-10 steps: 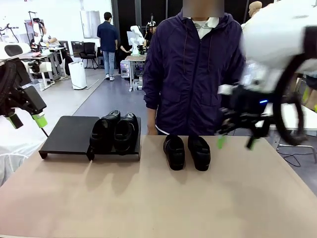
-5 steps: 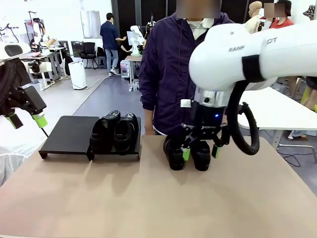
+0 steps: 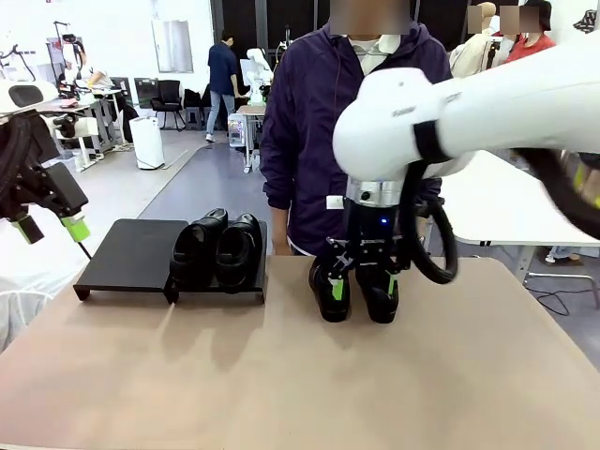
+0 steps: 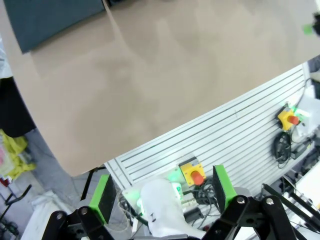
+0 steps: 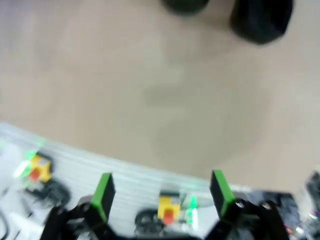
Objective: Organize the shoes by placing them on the stand.
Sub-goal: Pick up one Shoe and place it in the middle of the table.
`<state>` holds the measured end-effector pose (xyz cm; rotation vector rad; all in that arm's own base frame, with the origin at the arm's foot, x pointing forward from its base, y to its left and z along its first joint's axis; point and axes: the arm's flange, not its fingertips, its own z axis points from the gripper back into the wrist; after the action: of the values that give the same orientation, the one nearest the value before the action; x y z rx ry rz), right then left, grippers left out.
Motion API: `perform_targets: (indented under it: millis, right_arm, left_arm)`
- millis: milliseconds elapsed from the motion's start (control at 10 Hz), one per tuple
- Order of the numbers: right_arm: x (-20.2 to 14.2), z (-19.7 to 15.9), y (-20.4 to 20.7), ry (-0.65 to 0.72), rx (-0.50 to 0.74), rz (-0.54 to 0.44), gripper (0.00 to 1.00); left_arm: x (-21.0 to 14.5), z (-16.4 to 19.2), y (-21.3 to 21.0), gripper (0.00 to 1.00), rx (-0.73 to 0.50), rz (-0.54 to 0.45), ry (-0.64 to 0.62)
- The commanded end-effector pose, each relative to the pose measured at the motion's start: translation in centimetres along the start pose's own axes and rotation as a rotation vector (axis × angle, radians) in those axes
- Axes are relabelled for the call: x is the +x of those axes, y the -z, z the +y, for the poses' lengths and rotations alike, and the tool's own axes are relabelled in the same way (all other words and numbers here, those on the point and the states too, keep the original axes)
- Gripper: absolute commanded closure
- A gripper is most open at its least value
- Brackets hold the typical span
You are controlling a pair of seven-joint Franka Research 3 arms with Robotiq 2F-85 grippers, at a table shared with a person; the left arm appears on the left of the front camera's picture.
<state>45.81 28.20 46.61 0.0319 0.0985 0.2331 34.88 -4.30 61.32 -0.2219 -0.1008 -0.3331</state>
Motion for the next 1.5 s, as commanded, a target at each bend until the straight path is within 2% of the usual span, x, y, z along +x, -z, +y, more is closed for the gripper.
perform_targets:
  millis: [0, 200, 300, 400, 500, 700, 900, 1000, 1400]
  right_arm:
    - [8.8, -0.6, 0.8, 0.008, -0.081, 0.013, 0.00]
    - [12.6, -2.8, 3.7, 0.008, -0.045, -0.061, 0.00]
    - [12.0, -2.9, 3.1, -0.042, 0.008, -0.127, 0.00]
    - [11.6, -3.7, 4.9, 0.008, -0.061, -0.012, 0.00]
    - [11.6, -3.7, 4.9, 0.008, -0.061, -0.012, 0.00]
    - [14.2, -4.4, 4.6, 0.028, -0.019, -0.083, 0.00]
    - [16.3, -5.3, 4.9, 0.034, 0.027, -0.086, 0.00]
    - [16.7, -5.2, 4.9, 0.022, 0.039, -0.102, 0.00]
    - [17.8, -4.9, 5.1, 0.120, 0.031, -0.108, 0.00]
  left_arm:
    - [-0.1, 0.0, 0.0, 0.00, -0.018, -0.006, 0.001]
    - [-0.1, 0.0, 0.0, 0.00, -0.018, -0.006, 0.001]
    - [-0.1, 0.0, 0.0, 0.00, -0.018, -0.006, 0.001]
    - [-0.1, 0.0, 0.0, 0.00, -0.018, -0.006, 0.001]
    - [-0.1, 0.0, 0.0, 0.00, -0.018, -0.006, 0.001]
    - [-0.1, 0.0, 0.0, 0.00, -0.018, -0.006, 0.001]
    - [-0.1, 0.0, 0.0, 0.00, -0.018, -0.006, 0.001]
    - [-0.1, 0.0, 0.0, 0.00, -0.018, -0.006, 0.001]
    - [-0.1, 0.0, 0.0, 0.00, -0.018, -0.006, 0.001]
